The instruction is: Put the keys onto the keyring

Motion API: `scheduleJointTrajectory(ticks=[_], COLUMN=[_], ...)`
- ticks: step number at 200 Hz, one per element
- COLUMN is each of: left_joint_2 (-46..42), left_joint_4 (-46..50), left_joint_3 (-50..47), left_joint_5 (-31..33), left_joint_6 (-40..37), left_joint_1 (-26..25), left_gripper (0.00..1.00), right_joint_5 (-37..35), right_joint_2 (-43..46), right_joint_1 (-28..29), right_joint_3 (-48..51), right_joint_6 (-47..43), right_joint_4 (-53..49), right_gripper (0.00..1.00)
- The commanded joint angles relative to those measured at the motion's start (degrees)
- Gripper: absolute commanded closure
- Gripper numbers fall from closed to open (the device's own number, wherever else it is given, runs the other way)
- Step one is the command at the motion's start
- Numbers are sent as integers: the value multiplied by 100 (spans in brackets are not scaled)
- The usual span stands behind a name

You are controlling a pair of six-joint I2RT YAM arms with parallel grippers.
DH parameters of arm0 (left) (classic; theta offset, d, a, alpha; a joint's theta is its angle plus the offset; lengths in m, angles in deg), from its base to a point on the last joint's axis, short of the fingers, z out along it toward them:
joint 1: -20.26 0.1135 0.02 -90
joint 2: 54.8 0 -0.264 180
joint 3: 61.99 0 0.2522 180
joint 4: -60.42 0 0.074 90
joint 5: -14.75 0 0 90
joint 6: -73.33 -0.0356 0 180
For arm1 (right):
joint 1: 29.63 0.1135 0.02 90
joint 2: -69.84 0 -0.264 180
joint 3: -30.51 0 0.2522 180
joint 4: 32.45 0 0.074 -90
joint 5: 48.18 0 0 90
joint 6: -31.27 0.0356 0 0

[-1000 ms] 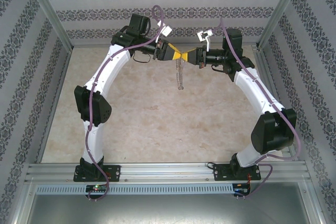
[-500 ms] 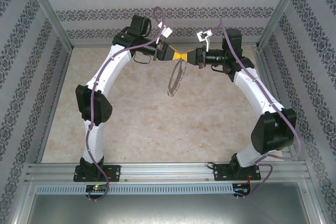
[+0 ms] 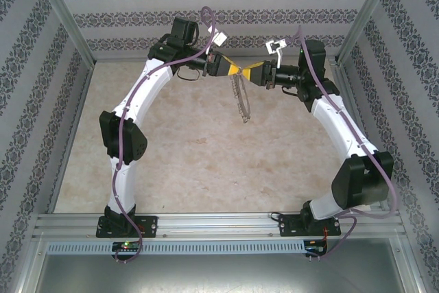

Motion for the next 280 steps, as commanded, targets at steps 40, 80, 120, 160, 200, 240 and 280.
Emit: scheduleJointTrajectory(ticks=[40, 80, 120, 160, 200, 240, 280], left_joint_2=[-117, -160, -232, -280, -321, -308, -322], left_joint_4=[-557, -671, -886, -928, -933, -893, -865], left_joint_3=[85, 73, -26, -63, -115, -125, -118], left_joint_5=[-115, -93, -25, -92, -209, -272, -299], left_joint_6=[307, 379, 491, 506, 449, 414, 370], left_joint_1=[-62, -71, -71, -71, -74, -92, -113], left_gripper=[100, 100, 100, 100, 100, 100, 100], right_joint_5=[222, 236, 437, 219, 164, 250, 200], right_joint_2=[144, 183, 323, 695, 742, 411, 134], right_joint_1=[-18, -7, 114, -239, -377, -298, -129], right_joint_3=[236, 394, 605, 1045, 1096, 830, 592], right_joint_6=[125, 156, 114, 272, 639, 954, 1058], right_joint_4=[369, 436, 475, 713, 1177, 1563, 1709], right_gripper=[90, 100, 100, 72, 60, 57, 57])
